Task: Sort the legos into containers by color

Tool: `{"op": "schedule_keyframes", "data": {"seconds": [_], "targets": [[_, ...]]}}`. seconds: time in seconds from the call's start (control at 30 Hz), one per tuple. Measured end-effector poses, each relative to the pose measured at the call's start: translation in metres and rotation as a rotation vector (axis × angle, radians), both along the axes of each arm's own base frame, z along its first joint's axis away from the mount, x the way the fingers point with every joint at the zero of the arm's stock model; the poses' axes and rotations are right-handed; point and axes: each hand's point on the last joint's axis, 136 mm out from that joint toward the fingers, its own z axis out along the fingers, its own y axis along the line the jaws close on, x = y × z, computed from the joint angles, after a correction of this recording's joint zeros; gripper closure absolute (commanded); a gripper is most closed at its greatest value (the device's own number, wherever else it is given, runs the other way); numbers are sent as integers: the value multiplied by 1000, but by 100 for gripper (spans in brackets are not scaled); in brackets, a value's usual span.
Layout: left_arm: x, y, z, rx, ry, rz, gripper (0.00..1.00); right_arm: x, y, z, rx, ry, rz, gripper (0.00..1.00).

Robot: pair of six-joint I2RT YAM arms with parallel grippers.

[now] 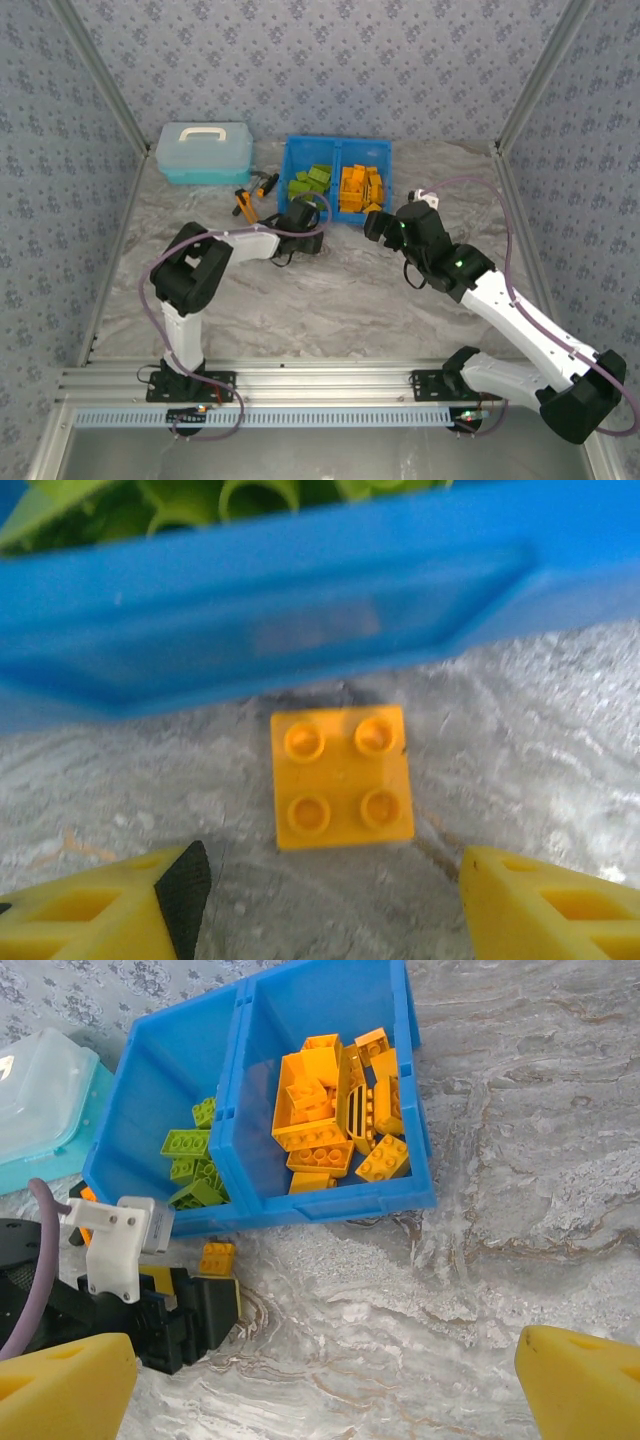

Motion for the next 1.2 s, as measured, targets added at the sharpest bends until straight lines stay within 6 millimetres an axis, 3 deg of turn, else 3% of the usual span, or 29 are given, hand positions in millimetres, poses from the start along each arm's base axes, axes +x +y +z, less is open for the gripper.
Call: {"op": "schedule_keyframes", "data": {"seconds": [0.3,0.6,0.7,0.83,0.93,1.2], "targets": [[12,-2,-2,11,-28,11,55,0,0,2,1,-1,0,0],[12,-5,-1,-1,-34,4,61,0,0,4,1,-2,0,0],[2,-7,-1,-16,-26,-18,61,0,-1,4,-1,-2,-2,0],[-26,-7,5,-32,-4,-61,61,0,-1,5,0,-3,-3,0],[-37,-12,28,-65,-28,-90,61,0,-1,6,1,-6,-3,0],[-26,-38,150,-247,-227,-146,60,-3,-3,16,18,-27,-3,0]]}}
